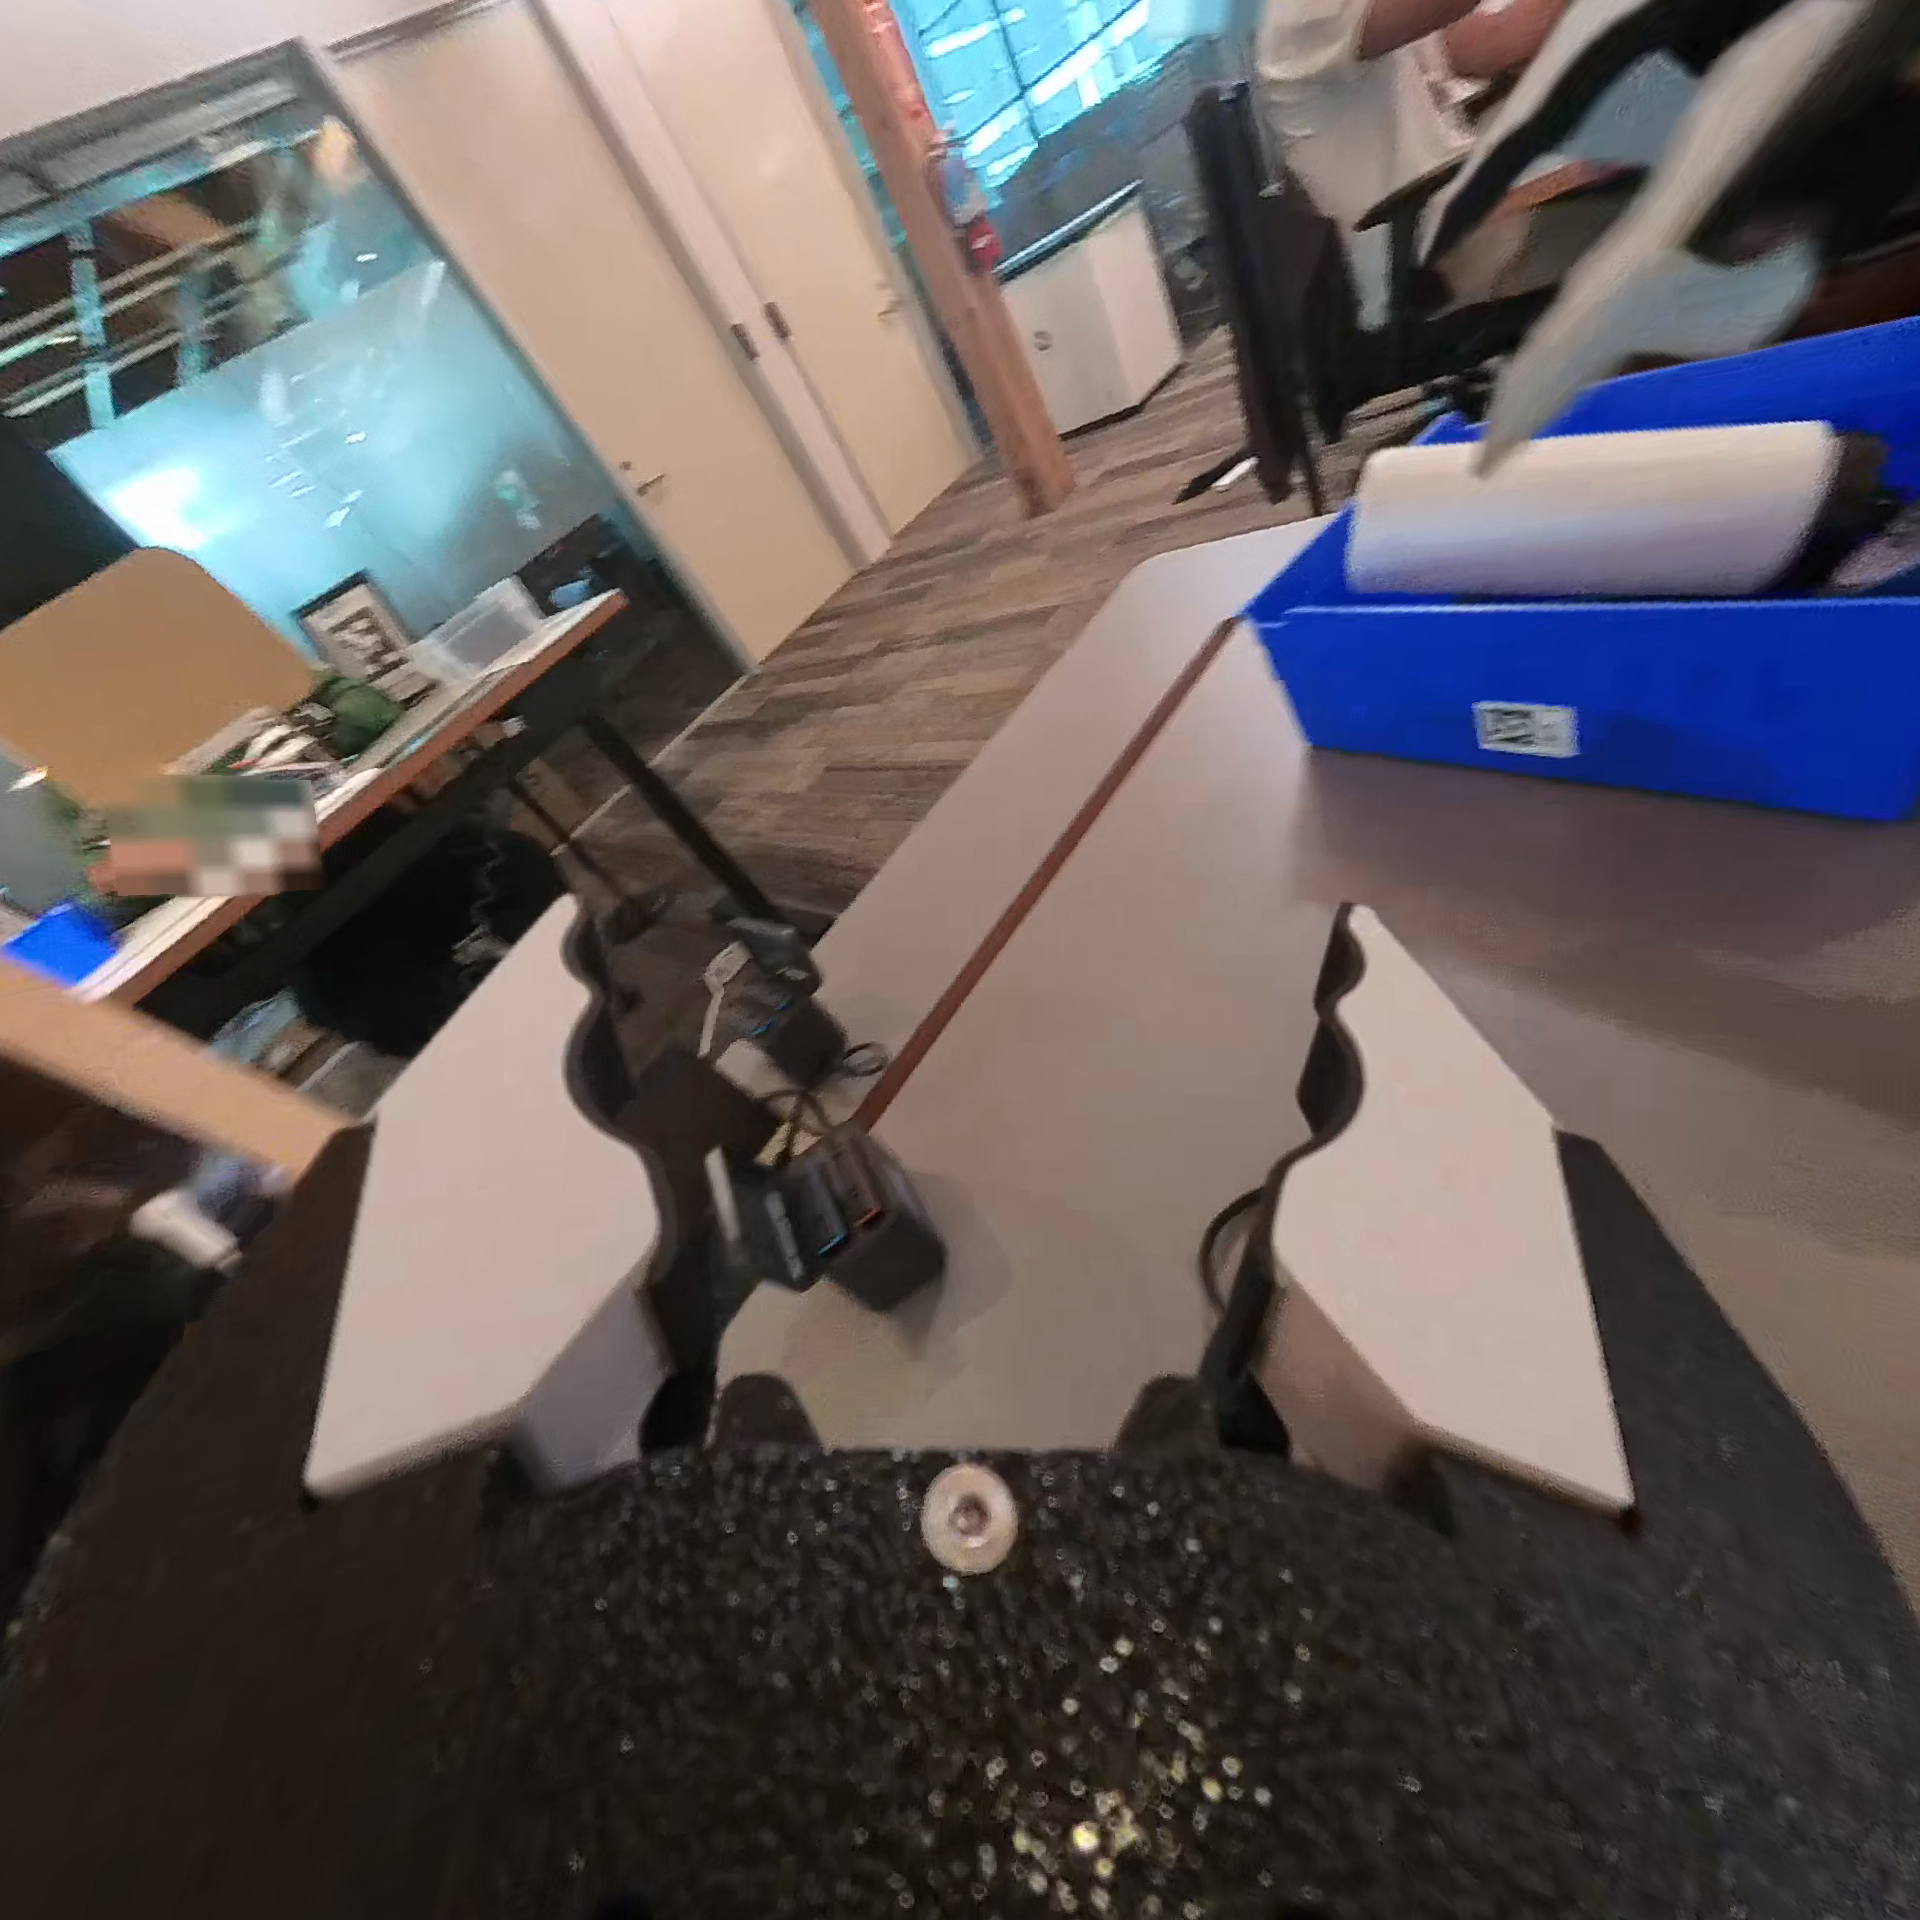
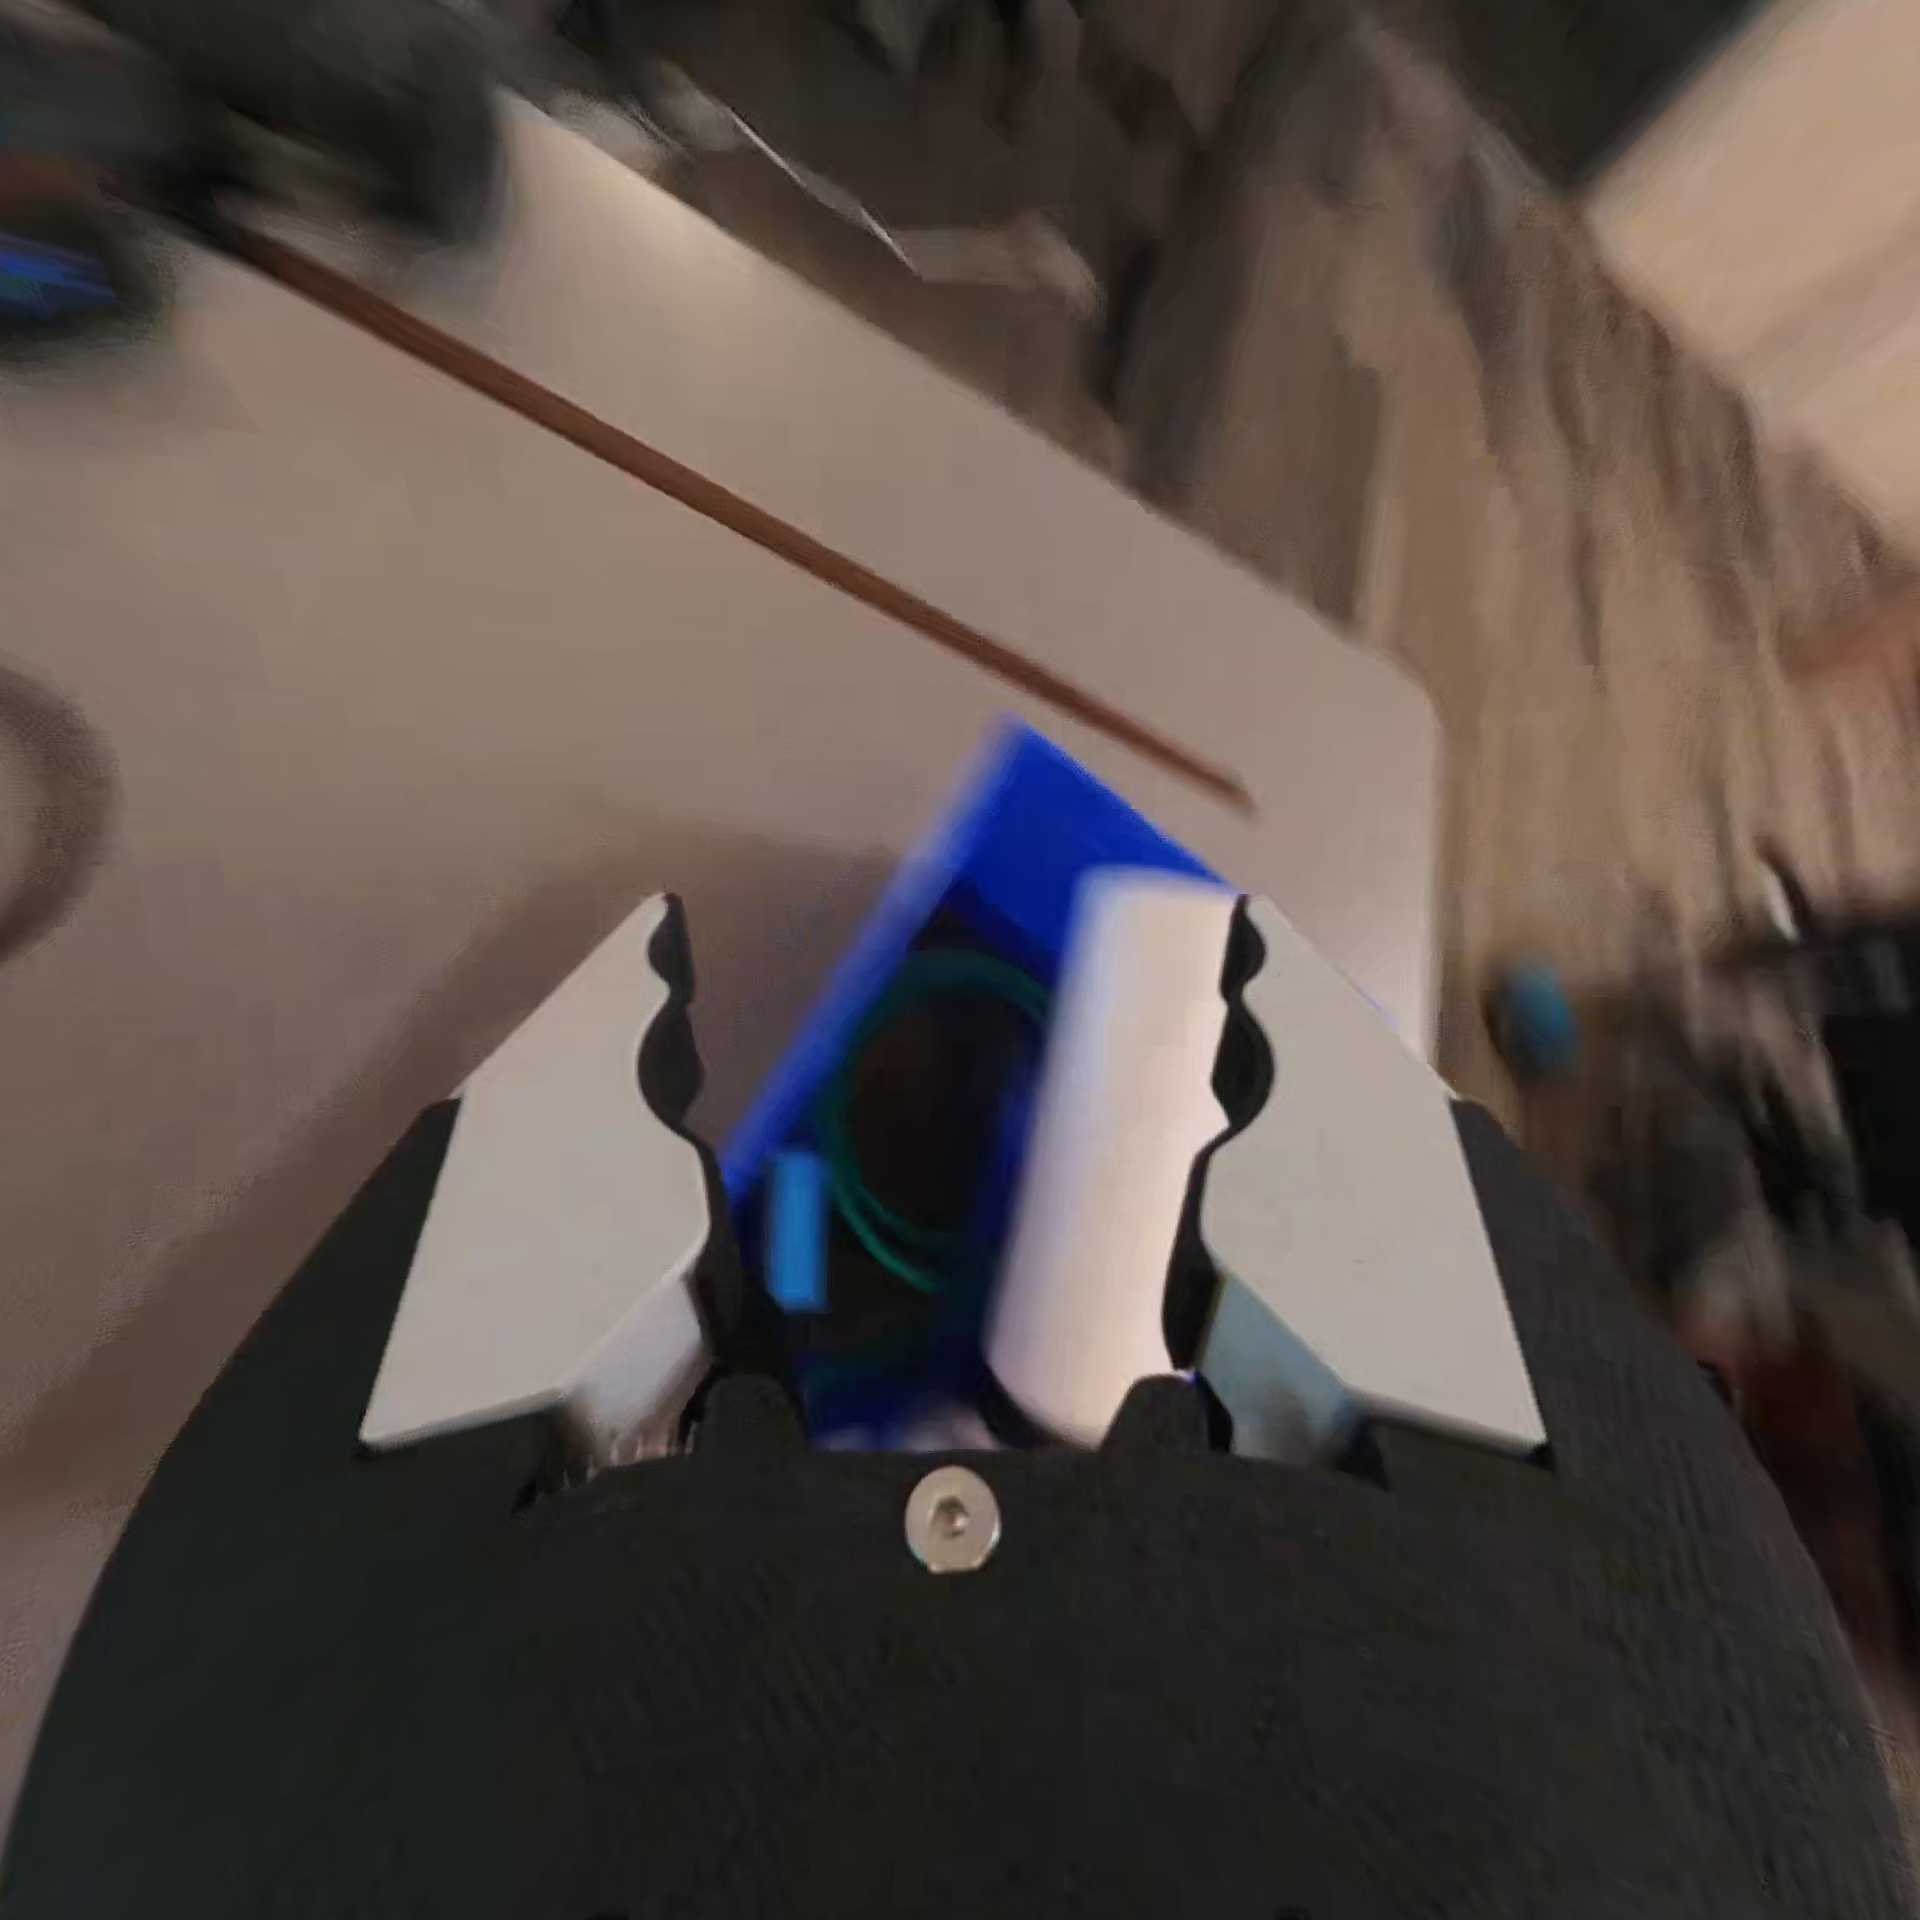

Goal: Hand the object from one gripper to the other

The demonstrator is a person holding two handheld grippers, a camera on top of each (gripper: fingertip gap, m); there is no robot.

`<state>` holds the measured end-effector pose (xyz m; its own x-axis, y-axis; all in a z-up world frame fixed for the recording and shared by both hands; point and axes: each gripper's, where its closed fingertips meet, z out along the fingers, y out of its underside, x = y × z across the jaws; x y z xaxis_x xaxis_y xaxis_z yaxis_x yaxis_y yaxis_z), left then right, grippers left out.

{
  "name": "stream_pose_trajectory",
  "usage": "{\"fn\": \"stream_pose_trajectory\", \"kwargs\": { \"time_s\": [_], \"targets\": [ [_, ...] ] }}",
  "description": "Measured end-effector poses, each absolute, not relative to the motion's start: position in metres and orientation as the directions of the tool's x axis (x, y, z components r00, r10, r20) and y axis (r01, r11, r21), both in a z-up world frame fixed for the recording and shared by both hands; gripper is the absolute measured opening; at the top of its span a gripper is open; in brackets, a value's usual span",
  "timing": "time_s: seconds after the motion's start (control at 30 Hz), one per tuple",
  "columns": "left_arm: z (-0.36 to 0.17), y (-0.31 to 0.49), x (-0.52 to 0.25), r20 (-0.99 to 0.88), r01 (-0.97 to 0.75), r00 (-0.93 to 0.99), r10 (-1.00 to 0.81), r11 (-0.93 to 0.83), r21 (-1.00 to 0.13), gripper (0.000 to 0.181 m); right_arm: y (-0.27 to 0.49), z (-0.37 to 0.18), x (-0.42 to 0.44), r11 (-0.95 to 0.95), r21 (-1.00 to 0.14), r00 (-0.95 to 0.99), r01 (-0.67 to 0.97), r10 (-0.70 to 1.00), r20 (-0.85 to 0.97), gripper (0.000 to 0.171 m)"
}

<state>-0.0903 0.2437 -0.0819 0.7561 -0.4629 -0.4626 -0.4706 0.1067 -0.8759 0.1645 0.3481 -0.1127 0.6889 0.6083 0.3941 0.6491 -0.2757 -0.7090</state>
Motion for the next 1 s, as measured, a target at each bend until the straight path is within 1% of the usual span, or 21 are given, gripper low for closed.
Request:
{"fn": "stream_pose_trajectory", "kwargs": {
  "time_s": [0.07, 0.1, 0.13, 0.17, 0.2, 0.3, 0.37, 0.43, 0.5, 0.53, 0.6, 0.67, 0.7, 0.73, 0.8, 0.83, 0.93, 1.0],
  "targets": [
    [-0.077, 0.241, -0.113, -0.491, -0.504, 0.782, -0.383, 0.076, -0.861, 0.13, 0.296, -0.125, 0.072, 0.048, -0.715, 0.386, 0.697, 0.816, 0.43, 0.093],
    [-0.074, 0.238, -0.125, -0.505, -0.518, 0.792, -0.343, 0.058, -0.853, 0.13, 0.265, -0.142, 0.031, 0.202, -0.695, 0.193, 0.69, 0.874, 0.445, 0.092],
    [-0.07, 0.234, -0.135, -0.515, -0.53, 0.8, -0.308, 0.042, -0.847, 0.128, 0.235, -0.164, -0.003, 0.315, -0.672, 0.026, 0.67, 0.895, 0.445, 0.09],
    [-0.065, 0.228, -0.146, -0.524, -0.537, 0.808, -0.27, 0.031, -0.843, 0.128, 0.211, -0.188, -0.031, 0.378, -0.653, -0.098, 0.656, 0.901, 0.422, 0.082],
    [-0.058, 0.221, -0.156, -0.527, -0.536, 0.818, -0.231, 0.029, -0.844, 0.127, 0.192, -0.212, -0.055, 0.418, -0.637, -0.193, 0.648, 0.899, 0.394, 0.082],
    [-0.038, 0.199, -0.176, -0.489, -0.486, 0.857, -0.166, 0.061, -0.872, 0.124, 0.165, -0.265, -0.111, 0.517, -0.578, -0.349, 0.631, 0.855, 0.384, 0.079],
    [-0.029, 0.185, -0.189, -0.465, -0.46, 0.876, -0.128, 0.07, -0.885, 0.124, 0.154, -0.288, -0.137, 0.544, -0.556, -0.408, 0.629, 0.839, 0.359, 0.076],
    [-0.022, 0.171, -0.207, -0.462, -0.459, 0.885, -0.051, 0.059, -0.886, 0.122, 0.134, -0.299, -0.161, 0.546, -0.588, -0.462, 0.597, 0.833, 0.303, 0.077],
    [-0.015, 0.158, -0.223, -0.456, -0.457, 0.89, 0.019, 0.056, -0.888, 0.119, 0.122, -0.301, -0.181, 0.579, -0.612, -0.497, 0.539, 0.805, 0.324, 0.076],
    [-0.012, 0.152, -0.228, -0.445, -0.447, 0.895, 0.038, 0.062, -0.892, 0.118, 0.12, -0.301, -0.189, 0.603, -0.611, -0.5, 0.513, 0.788, 0.358, 0.075],
    [-0.006, 0.143, -0.235, -0.413, -0.417, 0.909, 0.062, 0.082, -0.905, 0.116, 0.124, -0.29, -0.199, 0.648, -0.613, -0.469, 0.452, 0.757, 0.455, 0.05],
    [-0.001, 0.137, -0.239, -0.397, -0.404, 0.914, 0.086, 0.094, -0.91, 0.115, 0.143, -0.268, -0.2, 0.672, -0.596, -0.382, 0.441, 0.741, 0.553, 0.026],
    [0.002, 0.134, -0.241, -0.395, -0.405, 0.913, 0.103, 0.102, -0.909, 0.114, 0.155, -0.253, -0.196, 0.654, -0.605, -0.327, 0.454, 0.754, 0.57, 0.013],
    [0.005, 0.132, -0.241, -0.393, -0.404, 0.913, 0.112, 0.115, -0.907, 0.112, 0.167, -0.232, -0.192, 0.626, -0.638, -0.248, 0.448, 0.773, 0.584, 0.001],
    [0.01, 0.131, -0.236, -0.372, -0.382, 0.924, 0.093, 0.154, -0.911, 0.109, 0.194, -0.177, -0.176, 0.563, -0.727, -0.049, 0.394, 0.802, 0.595, 0.001],
    [0.01, 0.132, -0.229, -0.359, -0.362, 0.932, 0.048, 0.179, -0.915, 0.109, 0.206, -0.147, -0.164, 0.536, -0.767, 0.059, 0.353, 0.805, 0.59, 0.001],
    [0.007, 0.14, -0.19, -0.32, -0.271, 0.927, -0.196, 0.241, -0.932, 0.113, 0.232, -0.073, -0.118, 0.517, -0.815, 0.343, 0.261, 0.74, 0.579, 0.001],
    [0.002, 0.144, -0.155, -0.308, -0.211, 0.865, -0.396, 0.269, -0.94, 0.107, 0.238, -0.049, -0.092, 0.508, -0.828, 0.44, 0.237, 0.704, 0.557, 0.001]
  ]
}}
